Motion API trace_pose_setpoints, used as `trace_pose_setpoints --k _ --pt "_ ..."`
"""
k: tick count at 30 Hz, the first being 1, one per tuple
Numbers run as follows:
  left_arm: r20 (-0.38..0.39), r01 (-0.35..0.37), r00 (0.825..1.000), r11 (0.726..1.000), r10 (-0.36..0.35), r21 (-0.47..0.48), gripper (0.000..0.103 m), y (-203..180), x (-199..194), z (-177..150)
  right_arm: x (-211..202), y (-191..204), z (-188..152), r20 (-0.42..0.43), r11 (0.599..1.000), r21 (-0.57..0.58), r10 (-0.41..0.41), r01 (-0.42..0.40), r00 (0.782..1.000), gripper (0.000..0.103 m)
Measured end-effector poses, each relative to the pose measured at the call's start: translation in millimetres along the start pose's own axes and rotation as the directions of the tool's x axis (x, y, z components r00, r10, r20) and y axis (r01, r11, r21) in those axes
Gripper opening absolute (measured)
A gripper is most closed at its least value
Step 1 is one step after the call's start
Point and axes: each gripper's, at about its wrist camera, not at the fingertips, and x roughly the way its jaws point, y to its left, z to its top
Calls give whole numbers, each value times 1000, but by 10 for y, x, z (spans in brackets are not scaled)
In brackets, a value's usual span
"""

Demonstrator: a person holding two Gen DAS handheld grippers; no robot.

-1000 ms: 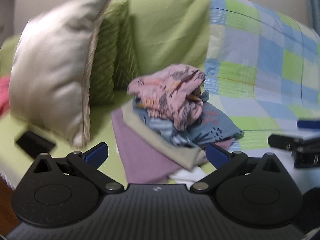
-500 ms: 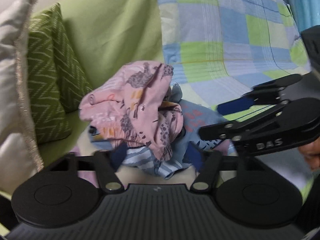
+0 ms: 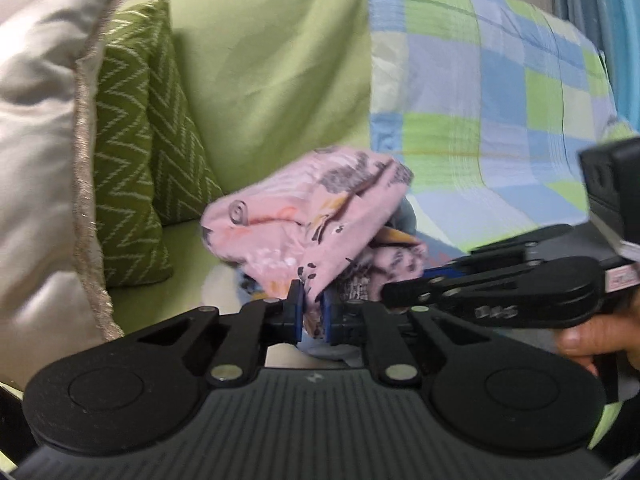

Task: Fold clothes
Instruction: 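Grasp the pink animal-print garment with the left gripper while the right gripper grasps it too, then lift the pink garment off the pile with both grippers and carry it away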

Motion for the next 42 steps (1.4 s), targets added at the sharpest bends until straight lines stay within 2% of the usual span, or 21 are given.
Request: trace_pose_setpoints --k 4,7,12,17,22,27,33,35,37,38,39,42 --pt "80 -1 997 1000 3 -19 5 116 -204 280 -458 32 297 77 999 -24 -25 27 997 7" --pt "158 12 987 1000 -9 -20 5 164 -418 637 -882 53 611 146 998 -46 -40 48 988 7" --pt "291 68 954 998 -67 6 4 68 -877 1295 -1726 61 1015 272 996 -21 -80 89 959 6" --pt "383 126 914 991 -136 52 4 -274 -1360 1666 -2617 115 1106 382 985 -17 -152 172 912 6" --pt "404 202 894 979 -195 25 4 -667 -1738 1709 -3534 45 841 455 962 104 -273 254 848 6" --pt "383 272 893 961 -236 -43 4 -1116 -1898 1489 -4350 -68 326 492 904 254 -426 343 759 6" --pt "362 363 881 926 -304 -106 4 -1659 -1921 1138 -5135 -30 -249 519 808 383 -588 447 620 6" --pt "358 373 880 921 -312 -115 4 -1801 -1851 1131 -5328 -22 -337 532 782 400 -623 478 574 6" --pt "355 375 881 919 -312 -122 0 -1935 -1748 1173 -5441 -65 -331 541 757 392 -649 522 535 6" --pt "357 360 885 926 -299 -115 0 -2005 -1668 1227 -5470 -108 -298 542 742 384 -663 549 517 0" --pt "353 357 887 927 -298 -113 0 -2070 -1551 1306 -5447 -214 -238 536 730 376 -673 570 509 0" --pt "308 379 891 920 -334 -98 0 -2332 -1014 1519 -5247 -762 -70 481 713 362 -695 601 535 0"
